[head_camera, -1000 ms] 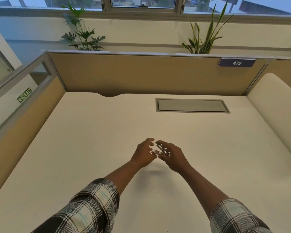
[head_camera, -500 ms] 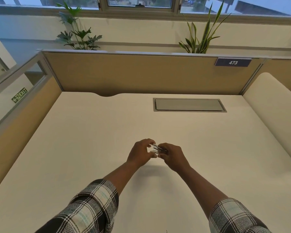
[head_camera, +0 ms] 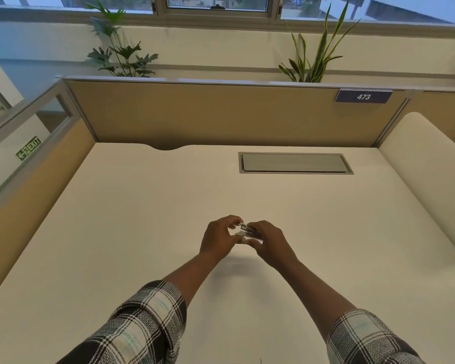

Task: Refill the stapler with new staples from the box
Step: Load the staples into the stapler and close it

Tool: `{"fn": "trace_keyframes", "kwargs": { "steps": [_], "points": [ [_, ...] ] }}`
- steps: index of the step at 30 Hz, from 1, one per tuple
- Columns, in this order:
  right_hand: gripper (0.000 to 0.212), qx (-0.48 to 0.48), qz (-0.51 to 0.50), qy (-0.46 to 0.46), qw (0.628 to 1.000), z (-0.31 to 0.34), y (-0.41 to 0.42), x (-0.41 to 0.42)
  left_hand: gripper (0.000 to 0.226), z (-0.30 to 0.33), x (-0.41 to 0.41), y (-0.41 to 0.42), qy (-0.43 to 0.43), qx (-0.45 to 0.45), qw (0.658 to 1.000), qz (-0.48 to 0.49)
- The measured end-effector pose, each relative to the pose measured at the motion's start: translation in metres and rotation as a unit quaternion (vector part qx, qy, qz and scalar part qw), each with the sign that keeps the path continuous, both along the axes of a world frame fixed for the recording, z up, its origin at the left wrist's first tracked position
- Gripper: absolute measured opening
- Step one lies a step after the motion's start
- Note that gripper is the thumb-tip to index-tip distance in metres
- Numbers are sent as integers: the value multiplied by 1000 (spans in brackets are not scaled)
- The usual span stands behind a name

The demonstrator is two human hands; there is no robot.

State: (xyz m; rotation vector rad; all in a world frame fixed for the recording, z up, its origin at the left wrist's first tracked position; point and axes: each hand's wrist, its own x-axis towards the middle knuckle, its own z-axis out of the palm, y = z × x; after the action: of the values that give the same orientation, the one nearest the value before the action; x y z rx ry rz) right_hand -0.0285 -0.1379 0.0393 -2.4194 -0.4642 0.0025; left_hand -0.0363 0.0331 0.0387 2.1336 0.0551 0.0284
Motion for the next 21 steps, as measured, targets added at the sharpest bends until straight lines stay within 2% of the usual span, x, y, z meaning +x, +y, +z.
{"fn": "trace_keyframes", "kwargs": {
  "steps": [10, 13, 18, 21],
  "points": [
    [24, -46, -24, -21, 998, 6, 4, 2, 37, 9, 8, -2, -11, 47, 998, -26],
    [28, -61, -39, -37, 997, 4, 5, 1, 32, 8, 11, -5, -8, 43, 999, -16],
    [22, -56, -35, -18, 998, 4, 2, 4, 33, 7, 14, -5, -1, 31, 999, -25],
    [22, -59, -20, 1, 998, 6, 0, 5, 42, 10, 15, -1, 11, 48, 997, -59]
  ]
}}
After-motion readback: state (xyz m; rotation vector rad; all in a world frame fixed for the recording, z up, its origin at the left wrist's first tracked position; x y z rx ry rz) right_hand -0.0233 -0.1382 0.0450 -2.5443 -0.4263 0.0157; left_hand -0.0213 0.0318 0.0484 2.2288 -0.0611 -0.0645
